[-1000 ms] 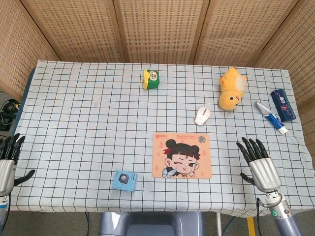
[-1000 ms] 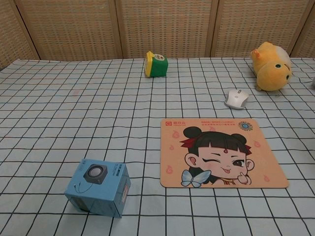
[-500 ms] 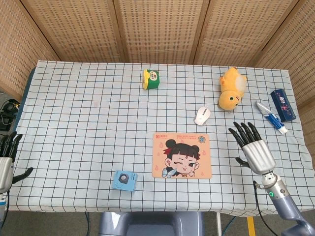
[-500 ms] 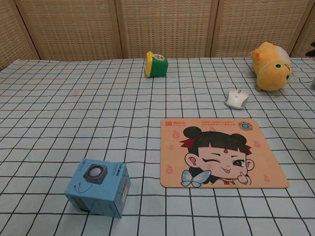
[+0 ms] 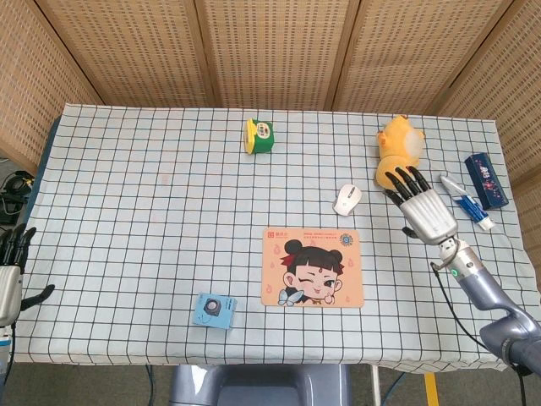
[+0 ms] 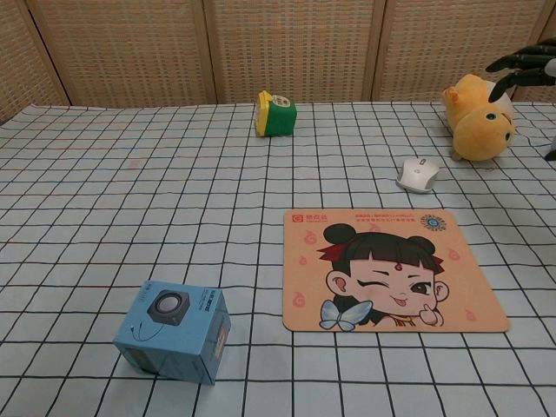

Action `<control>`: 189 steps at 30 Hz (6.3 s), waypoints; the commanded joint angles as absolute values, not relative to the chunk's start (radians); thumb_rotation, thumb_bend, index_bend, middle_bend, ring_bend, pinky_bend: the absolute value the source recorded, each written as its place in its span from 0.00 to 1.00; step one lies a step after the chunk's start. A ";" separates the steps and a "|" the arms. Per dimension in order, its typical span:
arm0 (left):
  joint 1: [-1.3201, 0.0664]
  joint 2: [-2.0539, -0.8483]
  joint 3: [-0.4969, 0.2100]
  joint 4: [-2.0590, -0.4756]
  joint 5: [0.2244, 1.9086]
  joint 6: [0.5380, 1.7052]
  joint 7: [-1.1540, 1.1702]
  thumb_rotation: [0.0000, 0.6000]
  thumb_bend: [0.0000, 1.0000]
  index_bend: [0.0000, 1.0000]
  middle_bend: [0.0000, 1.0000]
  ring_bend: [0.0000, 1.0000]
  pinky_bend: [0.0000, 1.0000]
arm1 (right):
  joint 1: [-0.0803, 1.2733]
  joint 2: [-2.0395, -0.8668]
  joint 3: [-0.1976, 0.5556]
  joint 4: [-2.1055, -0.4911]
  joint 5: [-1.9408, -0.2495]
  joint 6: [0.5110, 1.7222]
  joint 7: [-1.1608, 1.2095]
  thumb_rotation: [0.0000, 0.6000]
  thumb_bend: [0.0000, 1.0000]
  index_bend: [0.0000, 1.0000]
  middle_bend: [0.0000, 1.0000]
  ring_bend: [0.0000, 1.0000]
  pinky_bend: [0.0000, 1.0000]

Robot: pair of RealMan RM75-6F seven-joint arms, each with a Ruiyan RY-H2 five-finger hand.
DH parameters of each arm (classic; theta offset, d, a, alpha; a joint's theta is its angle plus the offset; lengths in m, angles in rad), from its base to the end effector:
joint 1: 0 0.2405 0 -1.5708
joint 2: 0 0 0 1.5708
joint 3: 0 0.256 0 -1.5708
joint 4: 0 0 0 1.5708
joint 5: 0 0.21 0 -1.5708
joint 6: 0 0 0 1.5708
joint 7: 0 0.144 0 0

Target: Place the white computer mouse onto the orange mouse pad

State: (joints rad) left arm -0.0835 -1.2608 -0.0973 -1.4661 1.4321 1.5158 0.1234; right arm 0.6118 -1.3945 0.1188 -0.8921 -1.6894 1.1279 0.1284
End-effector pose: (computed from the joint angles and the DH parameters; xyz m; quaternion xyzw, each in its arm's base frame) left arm -0.3305 0.1908 0.1413 -0.5753 -0.3472 -0.3592 0.6476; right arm -0.2747 -0.3815 0.1121 0.7737 -0.1689 0.3358 0.5100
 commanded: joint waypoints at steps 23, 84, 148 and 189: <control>-0.101 -1.276 -0.118 -1.428 1.380 1.481 0.124 1.00 0.00 0.00 0.00 0.00 0.00 | 0.828 -1.708 -0.003 -0.413 -1.713 0.965 0.347 1.00 0.21 0.29 0.16 0.06 0.11; -0.133 -1.315 -0.132 -1.365 1.298 1.409 0.161 1.00 0.00 0.00 0.00 0.00 0.00 | 0.952 -1.910 -0.116 -0.122 -1.703 0.772 0.405 1.00 0.21 0.37 0.20 0.07 0.11; -0.134 -1.307 -0.105 -1.386 1.340 1.416 0.133 1.00 0.00 0.00 0.00 0.00 0.00 | 0.880 -1.819 -0.198 -0.346 -1.807 1.343 0.249 1.00 0.22 0.81 0.62 0.53 0.57; -0.132 -1.297 -0.095 -1.403 1.365 1.422 0.107 1.00 0.00 0.00 0.00 0.00 0.00 | 0.827 -1.680 -0.195 -0.819 -1.862 1.249 -0.170 1.00 0.17 0.32 0.10 0.05 0.02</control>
State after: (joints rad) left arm -0.1330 -1.2985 -0.0945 -1.4017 1.3634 1.4205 0.1085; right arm 0.8340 -1.6955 -0.2053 -0.7818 -1.8676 1.2585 -0.1302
